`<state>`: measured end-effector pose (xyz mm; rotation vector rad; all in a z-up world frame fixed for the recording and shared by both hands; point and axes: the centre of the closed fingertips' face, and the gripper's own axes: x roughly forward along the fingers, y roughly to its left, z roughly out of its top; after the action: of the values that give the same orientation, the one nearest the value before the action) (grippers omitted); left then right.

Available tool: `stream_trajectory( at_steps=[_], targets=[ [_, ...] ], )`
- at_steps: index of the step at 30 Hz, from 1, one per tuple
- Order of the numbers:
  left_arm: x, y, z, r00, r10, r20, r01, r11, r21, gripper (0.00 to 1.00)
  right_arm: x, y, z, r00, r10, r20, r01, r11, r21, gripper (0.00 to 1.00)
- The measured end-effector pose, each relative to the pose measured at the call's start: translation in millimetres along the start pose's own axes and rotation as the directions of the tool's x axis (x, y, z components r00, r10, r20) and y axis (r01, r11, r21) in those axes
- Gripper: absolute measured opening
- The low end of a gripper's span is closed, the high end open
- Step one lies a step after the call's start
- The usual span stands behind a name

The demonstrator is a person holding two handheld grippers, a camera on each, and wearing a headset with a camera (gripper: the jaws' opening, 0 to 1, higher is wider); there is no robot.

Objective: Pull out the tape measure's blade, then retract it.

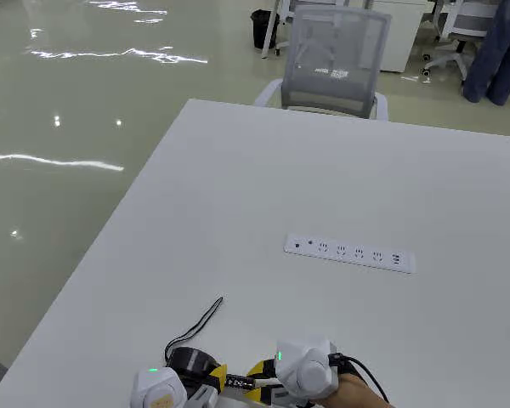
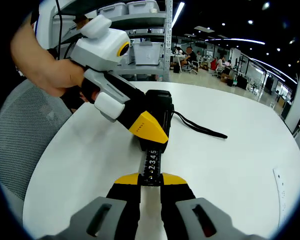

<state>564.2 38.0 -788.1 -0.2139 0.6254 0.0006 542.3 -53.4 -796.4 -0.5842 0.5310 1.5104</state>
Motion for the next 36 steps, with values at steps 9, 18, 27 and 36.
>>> stream_trajectory(
  at_steps=[9,18,27,36],
  targets=[
    [-1.0,-1.3,0.1,0.9999,-0.004,-0.011,0.005,1.0,0.027,0.6,1.3,2.1,-1.8,0.9999,0.008,-0.006,-0.008,1.0,0.004,0.13],
    [-0.9,-1.5,-0.3,0.9999,-0.001,-0.013,0.001,1.0,0.031,0.6,1.6,2.5,-2.4,0.9999,0.006,-0.01,-0.006,1.0,0.006,0.13],
    [-0.1,-0.7,-0.6,0.9999,-0.001,-0.012,0.001,1.0,0.016,0.6,1.1,1.4,-0.8,1.0,0.002,-0.006,-0.002,1.0,0.011,0.13],
    [-1.0,-0.8,0.7,1.0,-0.005,-0.007,0.005,1.0,0.008,0.6,2.6,1.0,2.1,1.0,0.002,-0.004,-0.002,1.0,0.004,0.13]
  ],
)
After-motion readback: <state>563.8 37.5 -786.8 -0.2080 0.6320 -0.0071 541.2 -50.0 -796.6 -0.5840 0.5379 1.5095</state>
